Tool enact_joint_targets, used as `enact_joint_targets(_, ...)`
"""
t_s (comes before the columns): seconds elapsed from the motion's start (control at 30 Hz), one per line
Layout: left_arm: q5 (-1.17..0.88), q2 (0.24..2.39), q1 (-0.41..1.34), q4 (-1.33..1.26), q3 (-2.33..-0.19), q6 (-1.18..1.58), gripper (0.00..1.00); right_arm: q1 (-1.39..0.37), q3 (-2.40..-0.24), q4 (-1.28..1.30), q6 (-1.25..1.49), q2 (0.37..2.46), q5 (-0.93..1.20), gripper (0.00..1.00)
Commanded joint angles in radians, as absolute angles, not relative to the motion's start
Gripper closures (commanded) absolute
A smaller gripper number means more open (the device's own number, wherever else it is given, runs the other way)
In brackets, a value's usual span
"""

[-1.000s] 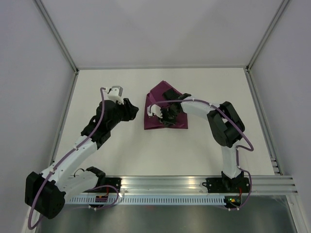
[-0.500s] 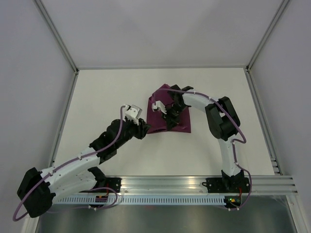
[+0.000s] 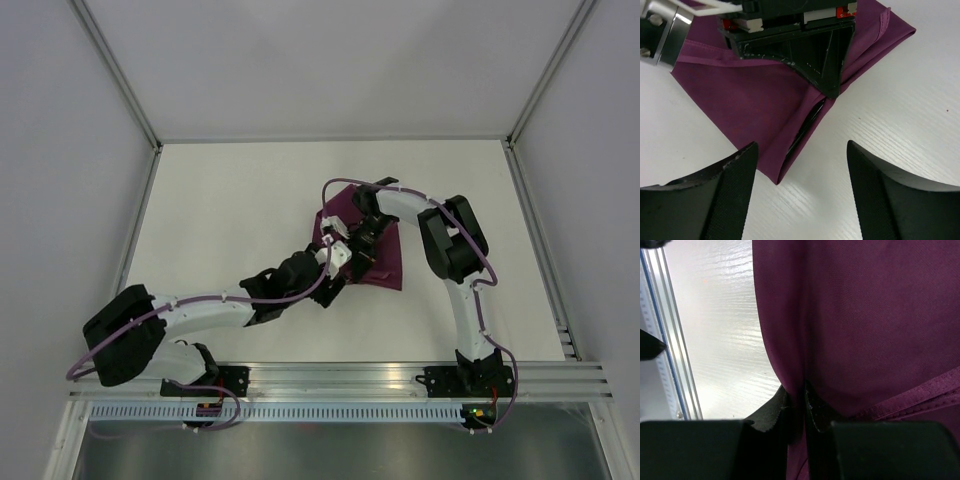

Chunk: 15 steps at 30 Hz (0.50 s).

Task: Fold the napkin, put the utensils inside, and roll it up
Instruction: Roll the napkin with the utensil

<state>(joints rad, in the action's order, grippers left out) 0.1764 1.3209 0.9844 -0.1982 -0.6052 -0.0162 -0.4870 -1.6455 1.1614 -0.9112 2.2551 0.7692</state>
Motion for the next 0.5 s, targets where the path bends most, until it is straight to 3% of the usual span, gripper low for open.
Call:
enact_joint_targets(0.0, 0.149, 1.391, 0.992, -0.258, -0.687, -0.121, 0.22, -0.479, -1.635, 1.154, -0.971, 2.341, 0.666, 0.94)
enact_joint_targets(0.3, 0.086, 1.555, 1.032, -0.248, -0.798, -0.244, 0.15, -0.448, -1.663, 1.184, -0.991, 2.379, 0.672, 0.95)
enact_joint_targets(0.47, 0.043, 1.557, 1.057, -0.429, -0.692, -0.354, 0.15, -0.440, -1.674, 1.192, -0.994, 2.387, 0.678, 0.95)
